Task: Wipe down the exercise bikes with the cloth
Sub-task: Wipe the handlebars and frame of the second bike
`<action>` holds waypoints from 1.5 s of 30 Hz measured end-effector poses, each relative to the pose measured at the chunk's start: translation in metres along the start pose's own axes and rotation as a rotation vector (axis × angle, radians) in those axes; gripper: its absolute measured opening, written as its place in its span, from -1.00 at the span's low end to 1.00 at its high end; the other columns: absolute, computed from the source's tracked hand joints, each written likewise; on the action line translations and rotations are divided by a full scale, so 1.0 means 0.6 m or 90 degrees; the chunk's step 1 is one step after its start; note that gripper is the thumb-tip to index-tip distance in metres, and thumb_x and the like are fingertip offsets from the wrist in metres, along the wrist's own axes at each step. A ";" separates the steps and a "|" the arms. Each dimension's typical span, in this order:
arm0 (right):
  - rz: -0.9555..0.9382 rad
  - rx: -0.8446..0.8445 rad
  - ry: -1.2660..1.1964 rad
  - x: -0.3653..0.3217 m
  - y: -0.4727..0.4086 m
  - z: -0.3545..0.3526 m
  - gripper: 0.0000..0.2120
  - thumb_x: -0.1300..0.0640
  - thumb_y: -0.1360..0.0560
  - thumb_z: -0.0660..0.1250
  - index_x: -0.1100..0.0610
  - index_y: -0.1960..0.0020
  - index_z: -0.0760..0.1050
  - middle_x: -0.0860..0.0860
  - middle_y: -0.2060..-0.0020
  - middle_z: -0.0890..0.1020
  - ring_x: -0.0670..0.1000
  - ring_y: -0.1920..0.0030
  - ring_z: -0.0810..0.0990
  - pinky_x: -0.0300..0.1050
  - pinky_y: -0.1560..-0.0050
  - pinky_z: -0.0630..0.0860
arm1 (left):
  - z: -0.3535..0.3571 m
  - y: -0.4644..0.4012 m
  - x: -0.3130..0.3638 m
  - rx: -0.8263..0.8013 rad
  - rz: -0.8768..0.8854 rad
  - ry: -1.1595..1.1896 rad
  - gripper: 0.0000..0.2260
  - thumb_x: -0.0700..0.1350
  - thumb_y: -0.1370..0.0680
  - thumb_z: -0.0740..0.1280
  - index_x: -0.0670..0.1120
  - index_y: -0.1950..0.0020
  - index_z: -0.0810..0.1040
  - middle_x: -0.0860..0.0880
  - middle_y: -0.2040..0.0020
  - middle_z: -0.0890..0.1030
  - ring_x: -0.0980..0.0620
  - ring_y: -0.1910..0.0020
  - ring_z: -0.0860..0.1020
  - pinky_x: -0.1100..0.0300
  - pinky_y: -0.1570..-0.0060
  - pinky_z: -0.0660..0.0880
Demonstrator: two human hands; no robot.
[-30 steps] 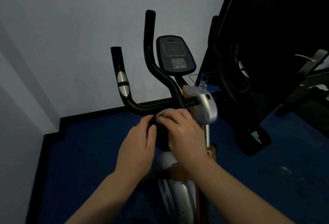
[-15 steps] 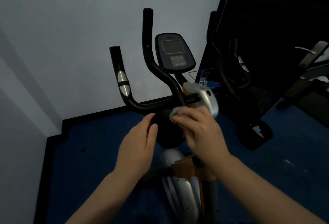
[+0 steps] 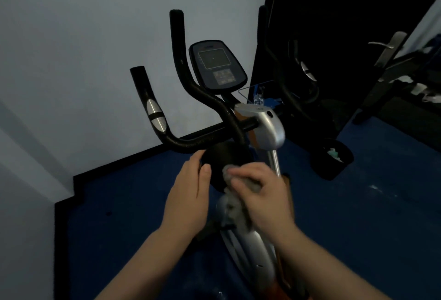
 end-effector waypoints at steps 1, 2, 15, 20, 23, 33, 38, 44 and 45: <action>-0.005 0.036 -0.003 -0.010 -0.018 -0.014 -0.82 0.24 -0.43 0.42 0.01 0.03 0.66 -0.09 0.08 0.59 -0.18 0.00 0.55 -0.44 -0.03 0.42 | 0.000 0.000 -0.001 -0.015 -0.003 0.012 -0.70 0.20 -0.59 -0.05 0.37 -0.33 0.18 0.35 -0.10 0.40 0.38 -0.15 0.38 0.40 0.00 0.30; -0.019 0.075 0.008 -0.021 -0.031 -0.024 -0.83 0.23 -0.44 0.41 0.02 0.02 0.65 -0.07 0.07 0.59 -0.18 -0.01 0.54 -0.44 -0.03 0.41 | 0.001 0.000 -0.003 -0.030 -0.006 0.024 -0.69 0.21 -0.59 -0.05 0.40 -0.33 0.15 0.39 -0.11 0.38 0.44 -0.15 0.35 0.43 -0.01 0.28; -0.010 0.084 0.092 -0.065 -0.066 0.050 -0.81 0.26 -0.50 0.31 0.07 -0.03 0.63 -0.05 0.01 0.58 -0.16 -0.05 0.51 -0.52 -0.03 0.34 | -0.051 0.000 -0.013 -0.111 0.014 0.096 -0.62 0.23 -0.53 0.02 0.33 -0.34 0.31 0.29 -0.29 0.41 0.31 -0.28 0.37 0.16 -0.32 0.33; -0.008 -0.020 -0.018 -0.063 -0.019 0.065 -0.78 0.31 -0.50 0.31 0.07 0.00 0.65 -0.07 0.03 0.58 -0.17 -0.04 0.56 -0.37 -0.08 0.45 | -0.070 0.010 -0.013 -0.121 0.043 0.084 -0.70 0.28 -0.54 -0.02 0.42 -0.24 0.32 0.38 -0.22 0.42 0.42 -0.21 0.37 0.32 -0.16 0.34; 0.031 -0.132 0.019 -0.066 -0.047 0.047 -0.82 0.29 -0.46 0.37 0.08 0.03 0.67 -0.09 0.07 0.62 -0.19 0.00 0.58 -0.39 -0.07 0.44 | -0.072 0.013 -0.014 -0.129 0.045 0.098 -0.73 0.21 -0.56 0.02 0.40 -0.22 0.33 0.35 -0.21 0.43 0.32 -0.19 0.43 0.28 -0.15 0.36; -0.033 -0.058 0.224 -0.051 0.007 -0.015 -0.79 0.26 -0.44 0.40 -0.03 0.06 0.66 -0.17 0.07 0.62 -0.20 -0.01 0.54 -0.28 -0.10 0.47 | -0.044 -0.026 0.020 -0.087 0.113 0.054 -0.75 0.05 -0.58 0.13 0.14 -0.23 0.46 0.23 -0.13 0.48 0.35 -0.10 0.42 0.45 0.01 0.35; -0.049 0.095 0.224 -0.064 -0.068 -0.031 -0.78 0.22 -0.49 0.35 -0.01 -0.07 0.62 -0.13 0.00 0.58 -0.12 -0.11 0.50 -0.22 -0.18 0.42 | -0.012 -0.063 0.048 -0.064 0.125 -0.002 -0.72 -0.02 -0.58 0.17 0.06 -0.28 0.44 0.13 -0.20 0.47 0.18 -0.18 0.44 0.20 -0.13 0.41; 0.045 -0.002 0.077 0.008 -0.060 -0.066 -0.68 0.23 -0.40 0.44 -0.20 0.05 0.64 -0.23 0.09 0.64 -0.27 0.00 0.57 -0.39 -0.03 0.46 | 0.024 -0.108 0.065 -0.075 0.105 -0.107 -0.74 0.01 -0.59 0.15 0.12 -0.26 0.43 0.15 -0.17 0.50 0.20 -0.14 0.44 0.26 -0.05 0.37; 0.052 0.003 0.058 0.013 -0.077 -0.086 -0.69 0.22 -0.38 0.46 -0.21 0.10 0.64 -0.22 0.11 0.65 -0.27 0.03 0.58 -0.40 0.02 0.46 | 0.030 -0.114 0.068 -0.081 0.108 -0.149 -0.75 0.02 -0.58 0.14 0.12 -0.24 0.45 0.15 -0.13 0.51 0.19 -0.12 0.44 0.24 -0.04 0.39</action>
Point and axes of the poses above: each hand's wrist, its own y-axis away from the middle knuckle, its own z-axis out of the palm, x = y × z, the point moved 8 cm from there along -y, towards the middle knuckle
